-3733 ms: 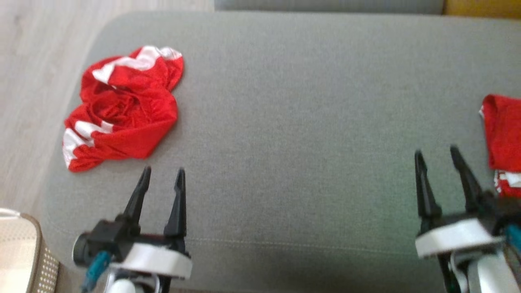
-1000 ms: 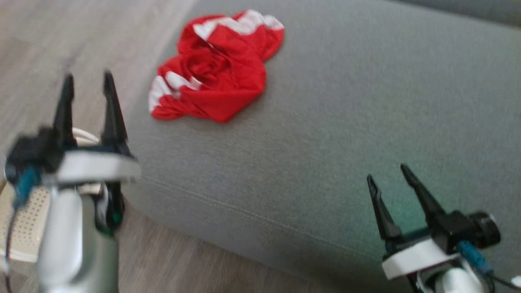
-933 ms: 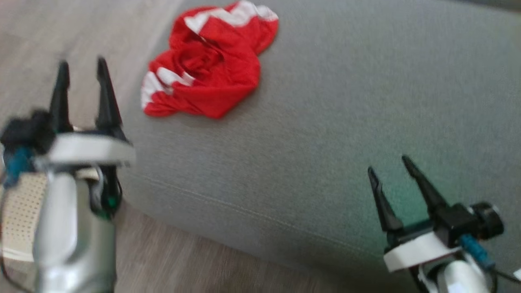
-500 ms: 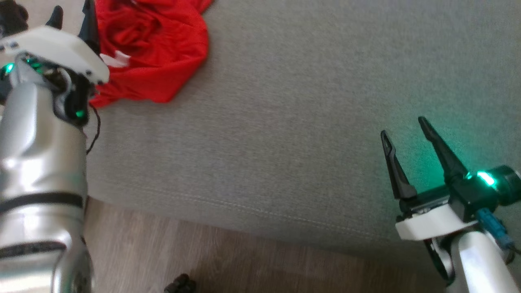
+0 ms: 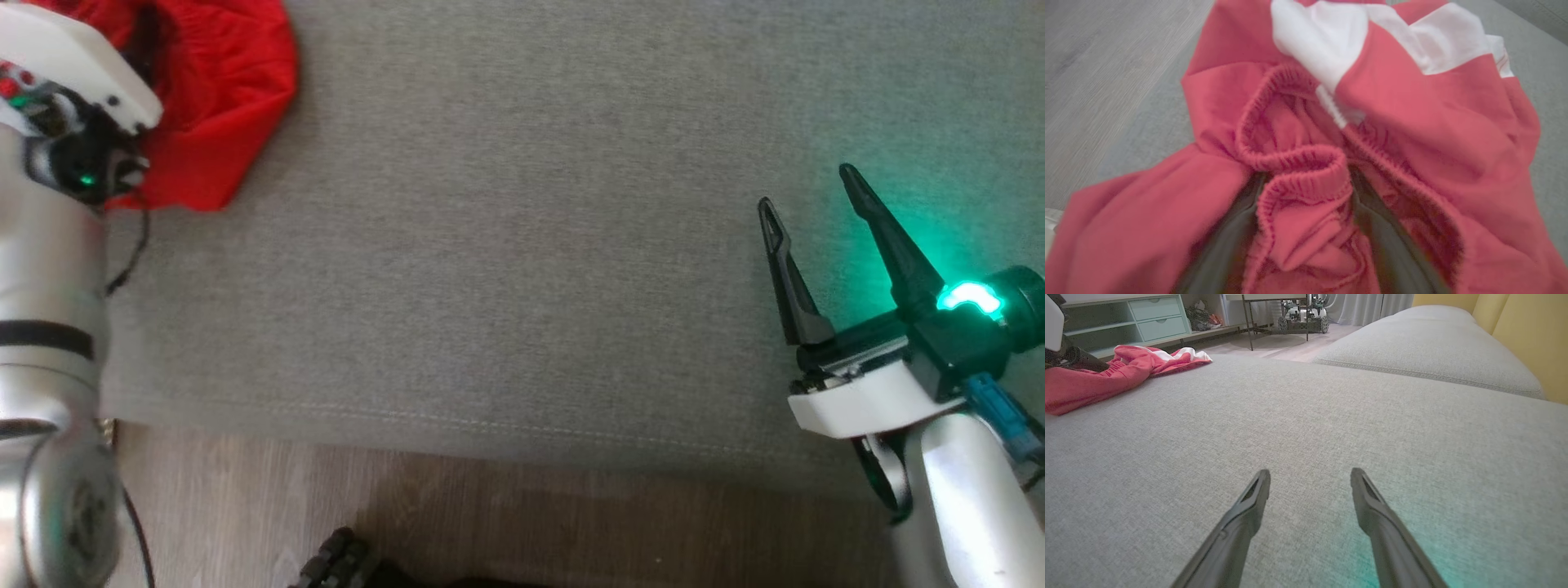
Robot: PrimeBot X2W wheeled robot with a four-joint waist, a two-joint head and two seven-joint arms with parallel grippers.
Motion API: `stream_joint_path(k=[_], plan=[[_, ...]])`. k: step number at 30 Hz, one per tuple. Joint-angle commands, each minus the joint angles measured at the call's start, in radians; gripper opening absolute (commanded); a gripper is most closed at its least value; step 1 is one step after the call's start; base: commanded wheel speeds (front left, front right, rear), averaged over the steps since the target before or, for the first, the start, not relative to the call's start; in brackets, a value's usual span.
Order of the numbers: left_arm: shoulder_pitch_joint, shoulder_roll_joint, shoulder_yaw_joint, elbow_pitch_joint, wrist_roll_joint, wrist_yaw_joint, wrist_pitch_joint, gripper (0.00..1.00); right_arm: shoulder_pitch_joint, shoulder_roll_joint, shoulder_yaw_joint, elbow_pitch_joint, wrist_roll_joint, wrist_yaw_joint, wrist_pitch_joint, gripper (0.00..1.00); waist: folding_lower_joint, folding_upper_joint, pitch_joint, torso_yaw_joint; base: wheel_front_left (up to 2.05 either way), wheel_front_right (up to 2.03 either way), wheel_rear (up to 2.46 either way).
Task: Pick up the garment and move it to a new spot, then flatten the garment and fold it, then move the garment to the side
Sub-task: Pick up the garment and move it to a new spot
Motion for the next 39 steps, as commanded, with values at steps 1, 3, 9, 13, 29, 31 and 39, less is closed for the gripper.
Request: stream_joint_path(k=[1,3,9,13,29,31,39], plan=[[-0.006,0.057,0.001,0.003,-0.008,-0.006,0.022,1.0,0.001,0.003,0.031,-0.029,0.008,0.0,-0.009,1.0,-0.0003,0.0001,0.019,-0.023,0.0,0.0,0.0],[-0.003,0.065,-0.003,0.022,-0.017,-0.006,0.03,1.0,-0.01,0.008,0.04,-0.03,0.009,0.0,-0.009,1.0,-0.0003,0.0001,0.029,-0.036,0.0,0.0,0.0],[0.019,0.08,-0.021,0.058,-0.03,-0.006,0.006,0.78,-0.02,0.025,0.037,-0.026,0.017,0.0,-0.009,1.0,-0.0003,0.0001,0.035,-0.06,0.0,0.0,0.0],[0.029,0.084,-0.036,0.04,-0.051,-0.006,-0.048,0.0,-0.023,0.03,0.036,-0.016,0.023,0.0,-0.009,1.0,-0.0003,0.0001,0.018,-0.067,0.0,0.0,0.0],[0.104,0.139,-0.297,-0.225,-0.138,-0.006,-0.397,0.0,0.01,0.066,0.048,0.038,0.076,0.0,-0.009,1.0,-0.0003,0.0001,-0.204,-0.065,0.0,0.0,0.0],[0.112,0.145,-0.319,-0.245,-0.142,-0.006,-0.407,0.0,0.016,0.069,0.047,0.04,0.08,0.0,-0.009,1.0,-0.0003,0.0001,-0.223,-0.068,0.0,0.0,0.0],[0.204,0.146,-0.491,-0.428,-0.17,-0.006,-0.455,0.0,0.081,0.081,0.036,0.041,0.113,0.0,-0.009,1.0,-0.0003,0.0001,-0.376,-0.125,0.0,0.0,0.0]])
